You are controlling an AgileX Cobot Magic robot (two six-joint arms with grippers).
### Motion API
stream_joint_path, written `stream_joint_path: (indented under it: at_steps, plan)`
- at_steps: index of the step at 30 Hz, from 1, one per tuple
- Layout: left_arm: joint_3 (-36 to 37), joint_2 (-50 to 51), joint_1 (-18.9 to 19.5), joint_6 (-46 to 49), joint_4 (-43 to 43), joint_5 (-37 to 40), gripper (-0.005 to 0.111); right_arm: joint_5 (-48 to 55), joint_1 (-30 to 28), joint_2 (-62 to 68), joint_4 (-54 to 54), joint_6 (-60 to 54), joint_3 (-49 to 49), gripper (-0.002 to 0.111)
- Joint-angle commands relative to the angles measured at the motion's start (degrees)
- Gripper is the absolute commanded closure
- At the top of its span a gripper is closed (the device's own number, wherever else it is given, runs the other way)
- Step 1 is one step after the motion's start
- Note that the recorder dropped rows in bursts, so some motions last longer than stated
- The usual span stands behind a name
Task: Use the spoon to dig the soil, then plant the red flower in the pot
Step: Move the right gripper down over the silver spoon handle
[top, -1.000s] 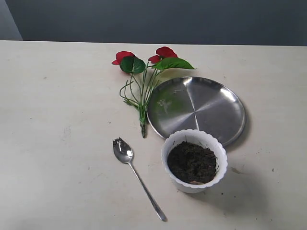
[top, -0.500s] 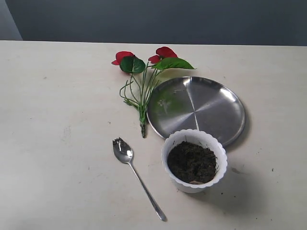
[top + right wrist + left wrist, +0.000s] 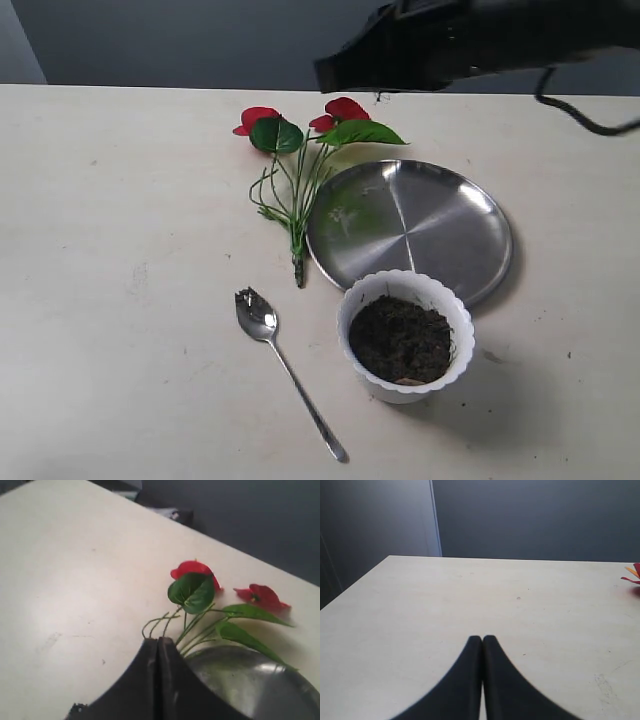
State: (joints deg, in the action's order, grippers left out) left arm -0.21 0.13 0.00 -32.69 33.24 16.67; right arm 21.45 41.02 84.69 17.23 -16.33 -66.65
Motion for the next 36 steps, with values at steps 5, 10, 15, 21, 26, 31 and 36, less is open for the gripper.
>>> stream_joint_path:
  at_steps: [5, 10, 15, 21, 26, 31, 36]
  plan:
    - [0.21, -0.13, 0.05, -0.14, 0.02, -0.37, 0.106, 34.40, 1.24, 19.97, -27.95, 24.89, -25.45, 0.109]
    - [0.21, -0.13, 0.05, -0.14, 0.02, -0.37, 0.106, 34.46, 6.17, 20.89, -25.00, 24.78, -25.67, 0.109]
    - [0.21, -0.13, 0.05, -0.14, 0.02, -0.37, 0.106, 35.72, 10.90, 22.12, -21.15, 24.68, -25.67, 0.109]
    - [0.21, -0.13, 0.05, -0.14, 0.02, -0.37, 0.106, 39.67, 12.31, 28.04, -14.80, 20.41, -25.67, 0.108]
    - [0.21, -0.13, 0.05, -0.14, 0.02, -0.37, 0.106, 41.75, 12.82, 31.09, -4.18, 14.24, -25.67, 0.085]
    - [0.21, -0.13, 0.05, -0.14, 0.02, -0.37, 0.106, 39.47, 15.30, 31.34, -6.38, 14.61, -23.90, 0.071]
    - [0.21, -0.13, 0.05, -0.14, 0.02, -0.37, 0.106, 36.58, 17.10, 31.66, -6.89, 15.08, -21.48, 0.075]
